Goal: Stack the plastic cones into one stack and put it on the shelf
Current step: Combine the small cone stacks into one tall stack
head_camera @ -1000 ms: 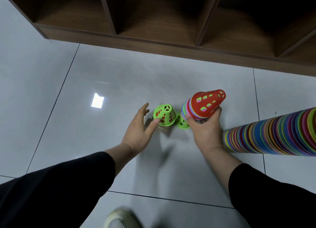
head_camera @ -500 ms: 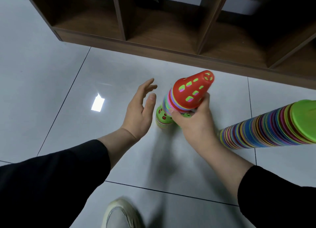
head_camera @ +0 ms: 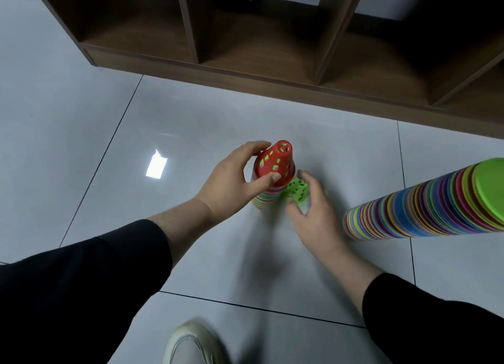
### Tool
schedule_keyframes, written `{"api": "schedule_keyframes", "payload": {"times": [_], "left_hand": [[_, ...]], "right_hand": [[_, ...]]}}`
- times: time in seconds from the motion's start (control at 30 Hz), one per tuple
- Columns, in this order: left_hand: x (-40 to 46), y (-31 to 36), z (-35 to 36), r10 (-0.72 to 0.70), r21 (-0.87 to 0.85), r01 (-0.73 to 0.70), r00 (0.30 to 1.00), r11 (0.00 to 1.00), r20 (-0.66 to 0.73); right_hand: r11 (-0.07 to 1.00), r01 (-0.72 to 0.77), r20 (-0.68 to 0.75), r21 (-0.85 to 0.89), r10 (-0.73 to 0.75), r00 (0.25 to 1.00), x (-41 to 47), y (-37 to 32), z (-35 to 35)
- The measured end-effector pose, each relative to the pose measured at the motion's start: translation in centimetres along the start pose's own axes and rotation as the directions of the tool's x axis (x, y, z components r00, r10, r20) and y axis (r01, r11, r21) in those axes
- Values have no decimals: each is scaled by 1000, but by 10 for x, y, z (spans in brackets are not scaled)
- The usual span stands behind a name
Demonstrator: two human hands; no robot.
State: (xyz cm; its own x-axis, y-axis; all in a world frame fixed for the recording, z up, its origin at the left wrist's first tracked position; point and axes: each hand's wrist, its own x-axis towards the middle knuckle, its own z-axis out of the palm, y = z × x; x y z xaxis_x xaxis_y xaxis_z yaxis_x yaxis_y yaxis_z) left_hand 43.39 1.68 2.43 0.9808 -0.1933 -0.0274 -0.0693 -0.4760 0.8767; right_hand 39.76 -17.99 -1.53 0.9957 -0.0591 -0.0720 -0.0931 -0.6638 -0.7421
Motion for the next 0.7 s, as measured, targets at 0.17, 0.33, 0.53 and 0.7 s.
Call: {"api": "schedule_keyframes", "payload": {"times": [0.17,0.33,0.53,0.7], "left_hand": [[10,11,0,43,27,-44,998,999,37],[8,7,1,39,34,-41,998,999,54],[7,2,2,38,54,-42,997,998,64],[6,-1,4,20,-10,-20,997,1000,70]], "right_hand": [[973,-207,-41,-101,204,978,22,32,15],[960,-236,100,-152,253,962,32,58,29],[966,-133,98,-221,158,983,44,68,32],[972,-235,-62,-27,234,970,39,46,27]]}}
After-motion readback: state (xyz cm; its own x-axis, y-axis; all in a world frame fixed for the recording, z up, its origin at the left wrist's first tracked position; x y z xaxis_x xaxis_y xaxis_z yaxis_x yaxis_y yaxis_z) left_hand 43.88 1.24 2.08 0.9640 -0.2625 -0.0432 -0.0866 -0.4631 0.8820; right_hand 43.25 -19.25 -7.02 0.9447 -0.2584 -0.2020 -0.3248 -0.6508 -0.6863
